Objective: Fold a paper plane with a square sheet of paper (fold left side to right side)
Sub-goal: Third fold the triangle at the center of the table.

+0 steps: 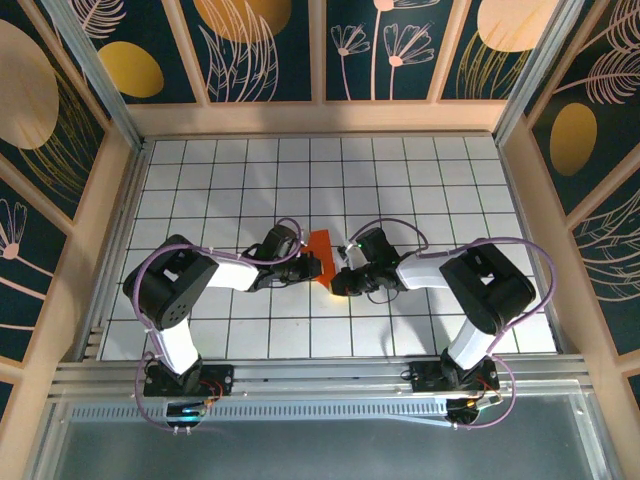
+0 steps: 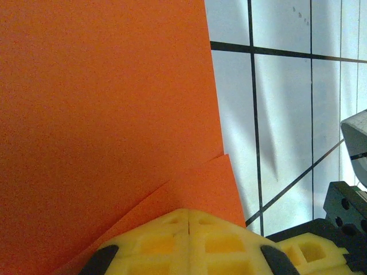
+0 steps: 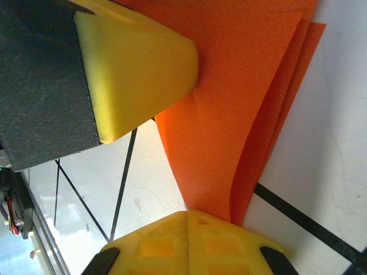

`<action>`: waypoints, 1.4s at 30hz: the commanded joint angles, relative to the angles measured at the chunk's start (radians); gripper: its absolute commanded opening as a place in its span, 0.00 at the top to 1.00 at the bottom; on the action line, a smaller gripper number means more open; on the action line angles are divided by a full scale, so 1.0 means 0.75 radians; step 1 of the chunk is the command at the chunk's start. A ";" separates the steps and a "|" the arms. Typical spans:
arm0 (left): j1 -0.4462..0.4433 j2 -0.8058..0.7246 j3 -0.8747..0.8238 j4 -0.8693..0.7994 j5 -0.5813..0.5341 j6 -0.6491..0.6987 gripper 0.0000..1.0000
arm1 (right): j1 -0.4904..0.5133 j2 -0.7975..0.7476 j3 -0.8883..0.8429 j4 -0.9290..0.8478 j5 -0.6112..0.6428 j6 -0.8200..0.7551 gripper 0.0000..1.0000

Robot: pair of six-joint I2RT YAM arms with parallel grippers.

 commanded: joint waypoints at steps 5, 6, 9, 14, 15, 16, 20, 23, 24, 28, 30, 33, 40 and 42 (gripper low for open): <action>0.005 0.082 -0.008 -0.200 -0.148 0.030 1.00 | 0.018 -0.028 -0.123 -0.256 0.082 0.026 1.00; 0.006 0.083 -0.008 -0.202 -0.149 0.031 1.00 | 0.019 -0.039 -0.131 -0.264 0.085 0.028 1.00; 0.006 0.078 -0.006 -0.202 -0.149 0.030 1.00 | 0.017 -0.083 -0.151 -0.282 0.090 0.037 1.00; 0.006 0.068 -0.012 -0.188 -0.142 0.034 1.00 | 0.015 -0.183 -0.076 -0.373 0.084 0.028 1.00; 0.006 0.067 -0.014 -0.184 -0.135 0.034 1.00 | 0.016 -0.206 -0.053 -0.386 0.086 0.024 1.00; 0.005 0.066 -0.015 -0.172 -0.131 0.032 1.00 | 0.016 -0.235 -0.023 -0.399 0.084 0.019 1.00; 0.005 0.065 -0.022 -0.143 -0.115 0.023 1.00 | 0.016 -0.261 0.059 -0.365 0.061 0.029 1.00; 0.005 0.061 -0.023 -0.138 -0.111 0.022 1.00 | 0.031 -0.211 0.074 -0.255 0.025 0.072 1.00; 0.006 0.061 -0.023 -0.137 -0.111 0.023 1.00 | 0.042 -0.184 0.083 -0.231 0.034 0.079 1.00; 0.006 0.056 -0.026 -0.133 -0.105 0.024 1.00 | 0.069 -0.089 0.102 -0.143 0.068 0.116 1.00; 0.005 0.059 -0.026 -0.129 -0.101 0.022 1.00 | 0.075 -0.058 0.102 -0.094 0.078 0.139 1.00; 0.005 0.059 -0.026 -0.125 -0.098 0.019 1.00 | 0.078 -0.022 0.111 -0.036 0.097 0.163 1.00; 0.005 0.056 -0.030 -0.124 -0.098 0.018 1.00 | 0.078 0.050 0.152 0.019 0.129 0.174 1.00; 0.005 0.057 -0.029 -0.126 -0.098 0.018 1.00 | 0.077 0.070 0.162 0.021 0.140 0.174 1.00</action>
